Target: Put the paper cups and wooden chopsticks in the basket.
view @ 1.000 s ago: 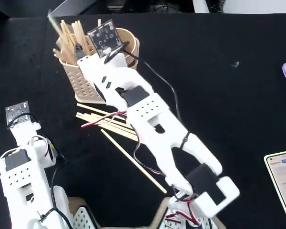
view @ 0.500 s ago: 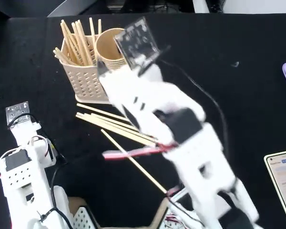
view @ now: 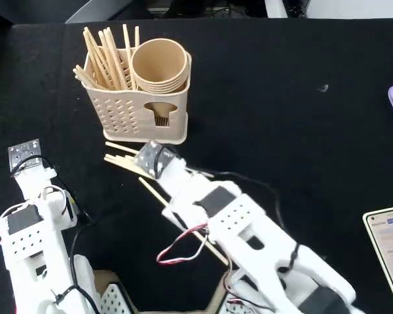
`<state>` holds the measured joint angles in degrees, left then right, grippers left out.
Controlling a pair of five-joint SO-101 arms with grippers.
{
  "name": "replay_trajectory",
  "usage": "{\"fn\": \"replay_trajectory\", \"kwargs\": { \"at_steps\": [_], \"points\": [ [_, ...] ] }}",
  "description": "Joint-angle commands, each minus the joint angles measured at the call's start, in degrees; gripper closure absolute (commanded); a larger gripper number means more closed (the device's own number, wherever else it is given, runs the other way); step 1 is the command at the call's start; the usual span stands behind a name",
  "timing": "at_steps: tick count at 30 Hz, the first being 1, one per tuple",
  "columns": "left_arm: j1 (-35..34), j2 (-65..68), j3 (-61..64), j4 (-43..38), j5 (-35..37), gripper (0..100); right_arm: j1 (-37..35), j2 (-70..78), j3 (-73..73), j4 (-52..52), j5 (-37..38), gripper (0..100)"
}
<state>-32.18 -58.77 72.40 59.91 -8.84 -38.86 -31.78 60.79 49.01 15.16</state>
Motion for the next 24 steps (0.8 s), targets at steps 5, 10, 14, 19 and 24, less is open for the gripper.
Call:
{"fn": "replay_trajectory", "kwargs": {
  "at_steps": [5, 10, 14, 19, 24],
  "points": [
    [0.75, -0.53, -0.4, -1.05, 0.35, 83, -0.7, 17.01, -6.73, -1.49, 3.78, 67.4],
    [0.75, -0.53, -0.4, -1.05, 0.35, 83, -0.35, 23.69, -11.74, -1.85, 6.77, 67.4],
    [0.75, -0.53, -0.4, -1.05, 0.35, 83, 0.7, 27.91, -14.37, -1.49, 7.91, 67.4],
    [0.75, -0.53, -0.4, -1.05, 0.35, 83, 0.7, 29.05, -15.52, -0.26, 8.09, 79.8],
    [0.75, -0.53, -0.4, -1.05, 0.35, 83, 0.79, 28.88, -15.96, 0.97, 7.74, 99.2]
  ]
}}
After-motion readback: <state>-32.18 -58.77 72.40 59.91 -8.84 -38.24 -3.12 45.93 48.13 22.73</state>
